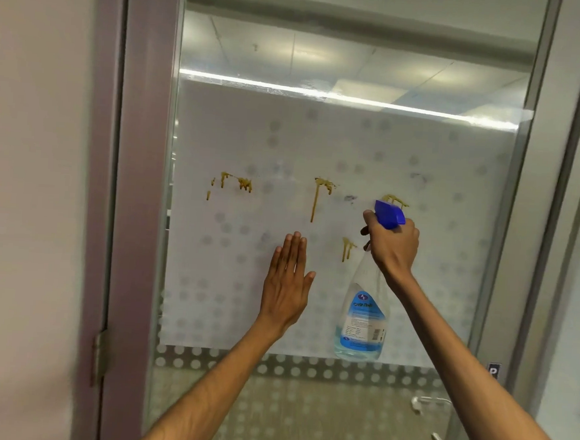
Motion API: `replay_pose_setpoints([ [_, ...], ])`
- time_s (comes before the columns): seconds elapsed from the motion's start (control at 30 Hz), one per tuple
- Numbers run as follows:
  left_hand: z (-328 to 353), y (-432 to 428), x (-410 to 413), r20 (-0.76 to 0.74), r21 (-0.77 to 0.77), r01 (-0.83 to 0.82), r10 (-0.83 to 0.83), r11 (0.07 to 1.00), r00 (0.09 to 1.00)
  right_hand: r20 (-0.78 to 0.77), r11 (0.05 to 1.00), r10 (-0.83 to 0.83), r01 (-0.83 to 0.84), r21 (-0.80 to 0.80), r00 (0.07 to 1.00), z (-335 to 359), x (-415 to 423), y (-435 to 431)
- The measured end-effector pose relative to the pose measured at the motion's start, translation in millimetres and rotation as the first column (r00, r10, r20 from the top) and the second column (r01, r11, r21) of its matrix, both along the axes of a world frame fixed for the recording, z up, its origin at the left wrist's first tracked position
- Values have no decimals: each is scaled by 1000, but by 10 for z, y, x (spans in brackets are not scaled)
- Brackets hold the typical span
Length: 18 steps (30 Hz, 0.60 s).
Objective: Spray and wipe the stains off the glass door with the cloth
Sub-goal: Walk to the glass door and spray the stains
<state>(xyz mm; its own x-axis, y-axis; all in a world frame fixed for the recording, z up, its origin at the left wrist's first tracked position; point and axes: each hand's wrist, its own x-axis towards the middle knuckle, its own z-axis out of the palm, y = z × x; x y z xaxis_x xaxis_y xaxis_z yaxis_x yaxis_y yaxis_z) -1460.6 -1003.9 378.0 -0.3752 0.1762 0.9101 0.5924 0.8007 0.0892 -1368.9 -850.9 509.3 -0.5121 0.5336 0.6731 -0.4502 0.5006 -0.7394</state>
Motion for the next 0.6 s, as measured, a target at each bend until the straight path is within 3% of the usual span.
replay_pose_setpoints([
  [0.27,-209,535,-98,94,8,-86,85,996,992,-18,998,50,-49,51,999,-31,2,499],
  [0.6,-199,651,-237,59,26,-190,188,981,980,-97,999,33,-30,33,995,293,-123,804],
])
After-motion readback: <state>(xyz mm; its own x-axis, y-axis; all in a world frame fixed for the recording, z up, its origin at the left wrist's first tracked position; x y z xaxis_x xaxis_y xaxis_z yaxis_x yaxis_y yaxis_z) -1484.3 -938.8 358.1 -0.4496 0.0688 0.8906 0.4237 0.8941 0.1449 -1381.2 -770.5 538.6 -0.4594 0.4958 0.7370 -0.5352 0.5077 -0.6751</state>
